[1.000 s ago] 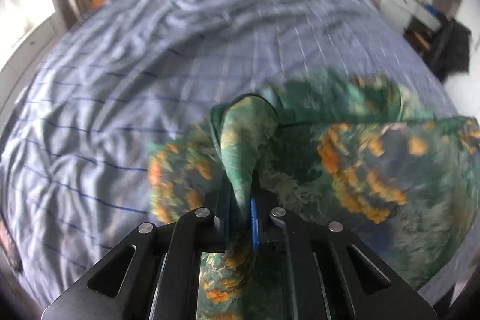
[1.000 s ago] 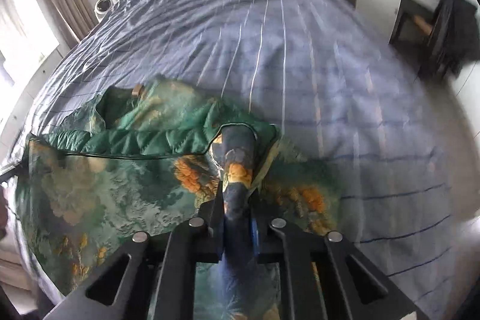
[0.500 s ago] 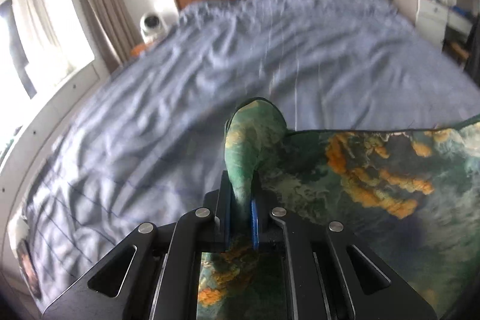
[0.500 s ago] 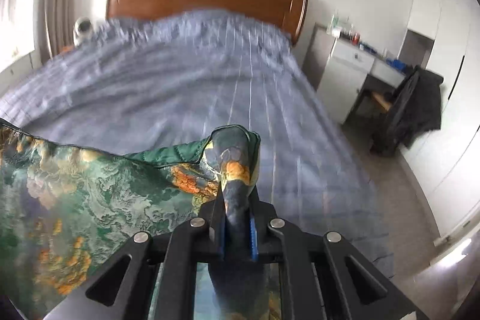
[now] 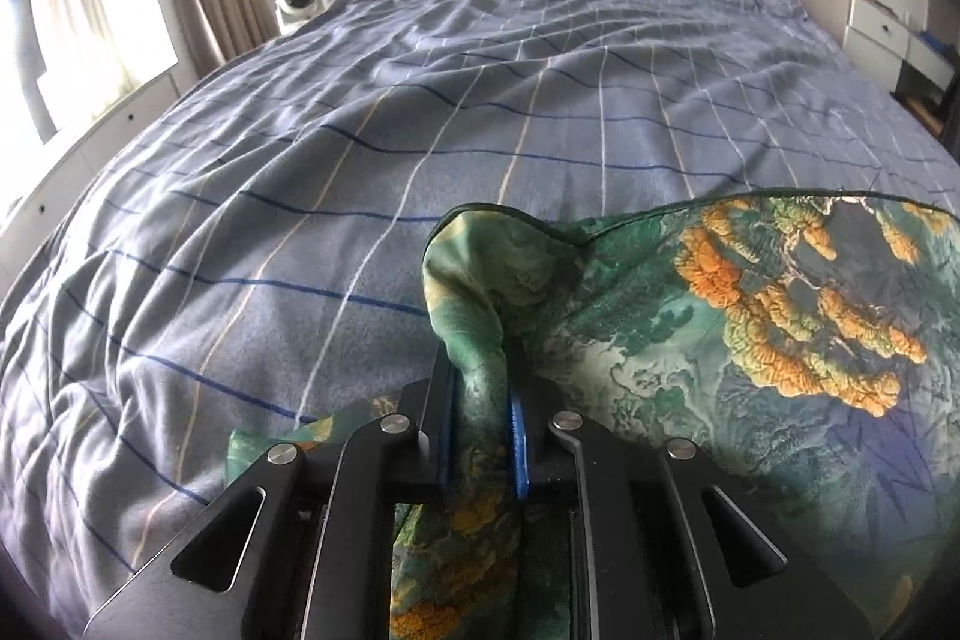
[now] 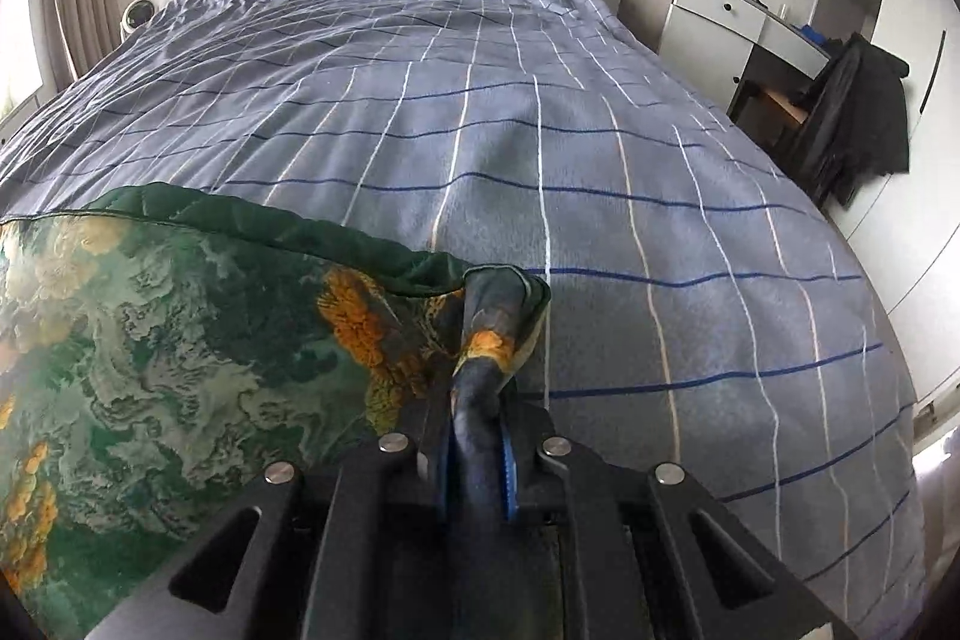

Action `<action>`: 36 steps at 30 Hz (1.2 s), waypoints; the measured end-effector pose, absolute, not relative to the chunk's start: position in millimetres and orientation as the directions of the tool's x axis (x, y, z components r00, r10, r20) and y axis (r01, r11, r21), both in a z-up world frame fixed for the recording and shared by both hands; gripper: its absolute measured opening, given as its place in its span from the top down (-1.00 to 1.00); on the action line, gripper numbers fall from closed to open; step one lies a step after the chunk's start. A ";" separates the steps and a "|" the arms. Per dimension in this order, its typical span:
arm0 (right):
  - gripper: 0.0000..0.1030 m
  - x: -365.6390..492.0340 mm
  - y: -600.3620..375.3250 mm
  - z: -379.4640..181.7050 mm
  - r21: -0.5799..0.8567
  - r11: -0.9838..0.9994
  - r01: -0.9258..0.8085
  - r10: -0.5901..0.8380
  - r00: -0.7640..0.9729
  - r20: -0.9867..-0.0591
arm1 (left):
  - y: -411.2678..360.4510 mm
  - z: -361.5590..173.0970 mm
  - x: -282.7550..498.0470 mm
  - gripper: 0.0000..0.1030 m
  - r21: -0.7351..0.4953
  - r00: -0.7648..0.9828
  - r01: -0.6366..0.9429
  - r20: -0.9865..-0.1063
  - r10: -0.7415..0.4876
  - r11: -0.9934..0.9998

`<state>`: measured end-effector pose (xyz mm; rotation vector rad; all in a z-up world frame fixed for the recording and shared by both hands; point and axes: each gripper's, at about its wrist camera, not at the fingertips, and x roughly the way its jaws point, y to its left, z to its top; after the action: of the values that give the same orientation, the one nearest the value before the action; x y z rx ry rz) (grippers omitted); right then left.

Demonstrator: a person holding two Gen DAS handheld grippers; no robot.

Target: Fold large clothes

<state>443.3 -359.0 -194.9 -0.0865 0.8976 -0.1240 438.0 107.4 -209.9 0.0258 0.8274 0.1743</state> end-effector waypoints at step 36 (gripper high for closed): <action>-0.65 235.4 -385.6 -114.1 -0.103 0.988 0.116 -0.154 0.653 -0.742 | 21.1 -131.2 236.7 -0.90 0.016 0.639 0.062 -0.768 -0.027 0.998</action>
<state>235.4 -385.6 -114.1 -0.0473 0.8458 -0.1531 236.7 21.1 -131.2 0.0417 0.8757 -0.0507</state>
